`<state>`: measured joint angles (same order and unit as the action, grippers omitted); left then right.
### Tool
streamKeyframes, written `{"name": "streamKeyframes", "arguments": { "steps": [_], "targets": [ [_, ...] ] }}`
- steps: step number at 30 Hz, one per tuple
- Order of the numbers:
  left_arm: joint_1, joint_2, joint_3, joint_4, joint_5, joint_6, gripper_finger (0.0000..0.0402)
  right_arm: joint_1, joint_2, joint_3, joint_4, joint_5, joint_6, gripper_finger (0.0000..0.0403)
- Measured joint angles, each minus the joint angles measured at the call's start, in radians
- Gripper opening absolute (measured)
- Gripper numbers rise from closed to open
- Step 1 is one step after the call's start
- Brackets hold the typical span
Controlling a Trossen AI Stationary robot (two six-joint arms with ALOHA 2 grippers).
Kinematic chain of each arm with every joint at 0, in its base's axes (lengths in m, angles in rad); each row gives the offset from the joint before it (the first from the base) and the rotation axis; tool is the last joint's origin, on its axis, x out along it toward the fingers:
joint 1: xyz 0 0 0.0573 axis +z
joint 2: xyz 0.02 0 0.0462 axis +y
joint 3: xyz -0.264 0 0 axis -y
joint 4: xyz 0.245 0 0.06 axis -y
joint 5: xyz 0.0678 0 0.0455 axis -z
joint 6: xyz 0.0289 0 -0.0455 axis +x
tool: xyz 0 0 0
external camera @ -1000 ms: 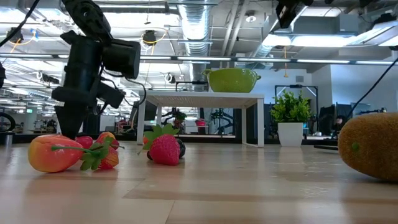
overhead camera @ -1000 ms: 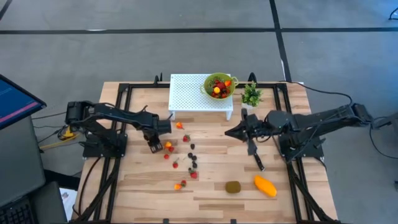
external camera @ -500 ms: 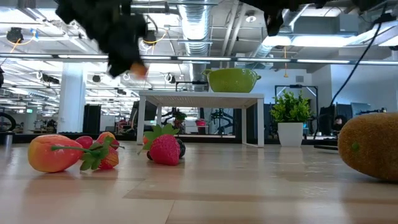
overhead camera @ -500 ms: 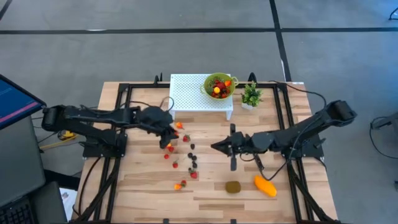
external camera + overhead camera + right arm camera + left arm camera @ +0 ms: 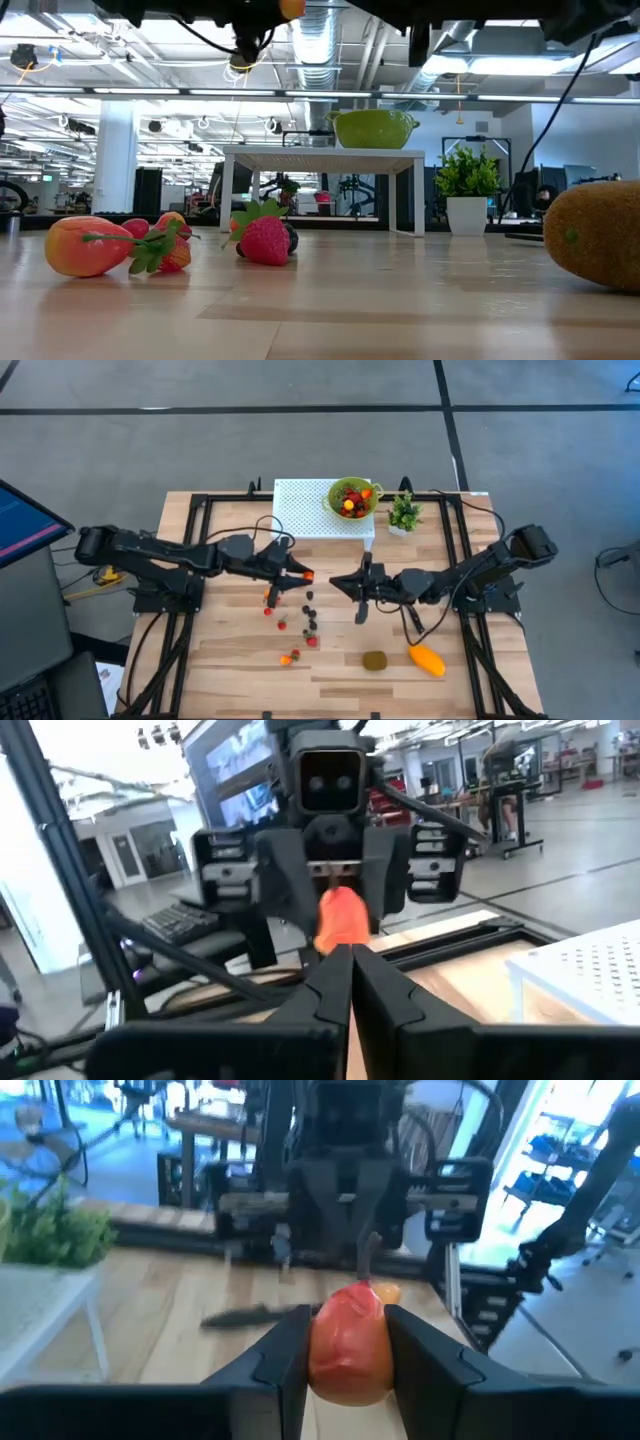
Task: Pick & Place Fruit
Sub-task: Put the yellow pear into the green strainer bowl
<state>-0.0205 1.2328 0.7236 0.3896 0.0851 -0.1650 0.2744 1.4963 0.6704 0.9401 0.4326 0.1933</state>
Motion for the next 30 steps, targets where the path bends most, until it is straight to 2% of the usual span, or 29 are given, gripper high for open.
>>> {"name": "streamKeyframes", "arguments": {
  "steps": [3,9,17,23,30],
  "targets": [
    [0.001,0.048,0.000,0.074,-0.004,0.002,0.0112,-0.025,-0.001,0.000,-0.001,-0.016,0.026,0.0026],
    [0.011,0.095,0.000,0.120,-0.011,0.004,0.0112,-0.056,-0.005,0.000,-0.002,-0.043,0.025,0.0100],
    [0.012,0.139,0.000,0.235,-0.080,0.068,0.0112,-0.069,-0.005,0.000,0.003,-0.046,0.012,0.0179],
    [0.012,0.161,0.000,0.283,-0.081,0.082,0.0112,-0.074,-0.005,0.000,0.022,-0.046,-0.010,0.0199],
    [0.012,0.169,0.001,0.312,-0.081,0.082,0.0112,-0.085,-0.005,0.003,0.064,-0.046,-0.015,0.0186]
  ]
}}
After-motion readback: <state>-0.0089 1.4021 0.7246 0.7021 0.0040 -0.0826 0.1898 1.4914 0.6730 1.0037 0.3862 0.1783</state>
